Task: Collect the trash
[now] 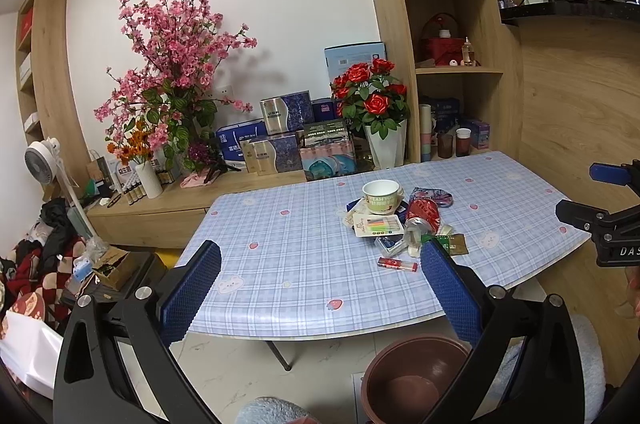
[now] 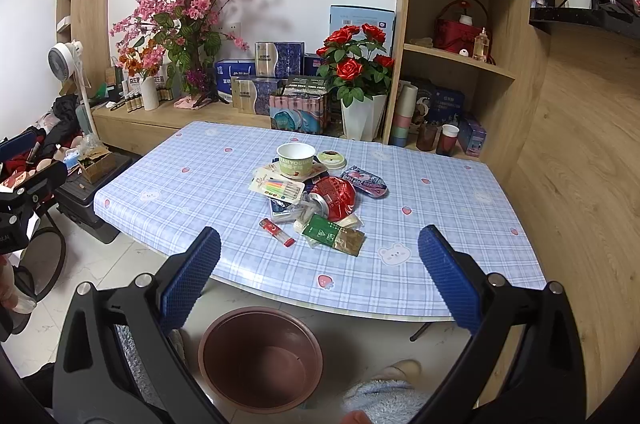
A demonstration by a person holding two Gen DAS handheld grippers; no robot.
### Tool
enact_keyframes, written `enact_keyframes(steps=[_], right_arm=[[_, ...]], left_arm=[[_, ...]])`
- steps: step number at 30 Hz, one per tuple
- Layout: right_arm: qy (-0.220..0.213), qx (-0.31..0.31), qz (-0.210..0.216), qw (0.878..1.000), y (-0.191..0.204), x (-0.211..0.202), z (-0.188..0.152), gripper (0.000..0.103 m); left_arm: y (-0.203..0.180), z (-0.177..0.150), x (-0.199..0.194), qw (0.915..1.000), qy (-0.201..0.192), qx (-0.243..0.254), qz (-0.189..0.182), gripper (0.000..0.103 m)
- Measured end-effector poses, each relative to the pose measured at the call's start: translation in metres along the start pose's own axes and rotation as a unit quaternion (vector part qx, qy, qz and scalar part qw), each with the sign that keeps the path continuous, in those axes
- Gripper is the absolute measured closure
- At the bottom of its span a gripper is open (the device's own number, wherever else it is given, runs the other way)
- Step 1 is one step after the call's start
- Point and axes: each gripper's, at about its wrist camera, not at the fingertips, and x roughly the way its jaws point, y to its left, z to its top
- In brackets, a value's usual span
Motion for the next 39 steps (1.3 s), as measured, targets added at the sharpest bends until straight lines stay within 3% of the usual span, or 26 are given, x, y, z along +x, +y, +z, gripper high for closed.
enact_keyframes(steps=[39], right_arm=[[0.002, -0.003, -0.002, 1.0, 0.0009, -0.0001, -0.005, 0.006]], left_arm=[[0.0047, -0.0081, -0.0004, 1.0, 0.002, 0.001, -0.002, 0.005]])
